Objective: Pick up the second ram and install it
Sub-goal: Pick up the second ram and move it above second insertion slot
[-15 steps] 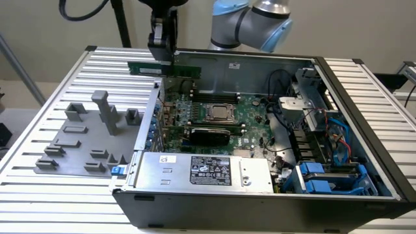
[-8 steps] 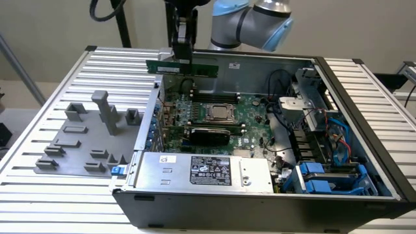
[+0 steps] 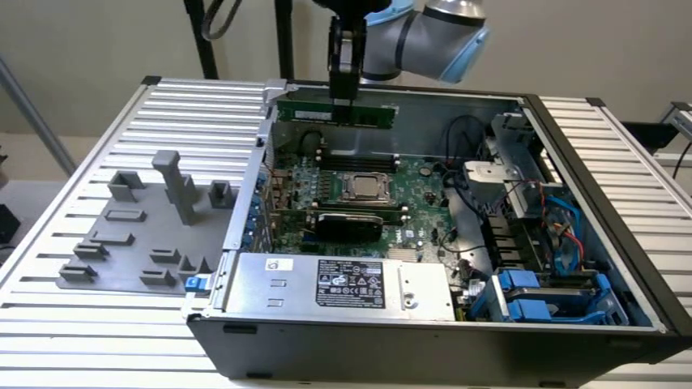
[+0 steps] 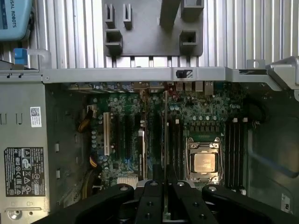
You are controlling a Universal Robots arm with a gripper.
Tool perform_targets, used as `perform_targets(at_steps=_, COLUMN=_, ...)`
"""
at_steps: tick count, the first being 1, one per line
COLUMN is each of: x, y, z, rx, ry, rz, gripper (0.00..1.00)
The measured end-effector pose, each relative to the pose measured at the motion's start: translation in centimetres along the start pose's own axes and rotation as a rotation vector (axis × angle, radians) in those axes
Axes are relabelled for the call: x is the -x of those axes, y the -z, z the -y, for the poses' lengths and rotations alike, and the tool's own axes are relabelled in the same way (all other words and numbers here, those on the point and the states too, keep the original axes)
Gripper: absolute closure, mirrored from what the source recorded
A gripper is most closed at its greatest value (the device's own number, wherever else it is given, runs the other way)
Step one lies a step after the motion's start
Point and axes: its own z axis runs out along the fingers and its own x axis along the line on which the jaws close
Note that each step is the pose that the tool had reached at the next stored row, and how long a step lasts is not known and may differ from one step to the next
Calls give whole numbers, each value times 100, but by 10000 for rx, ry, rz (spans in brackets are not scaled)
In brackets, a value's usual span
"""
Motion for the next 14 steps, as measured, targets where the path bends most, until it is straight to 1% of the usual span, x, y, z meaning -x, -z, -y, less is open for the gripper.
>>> perform_targets(at_steps=2, x=31, y=-19, z=69, rx=1, ry=0, rz=1, gripper=86)
perform_targets(at_steps=4, x=71, y=-47, z=112, rx=1, ry=0, rz=10, gripper=86)
perform_targets(at_steps=14, x=337, y=-206, z=204, rx=5, ry=1, rz=91, gripper=86)
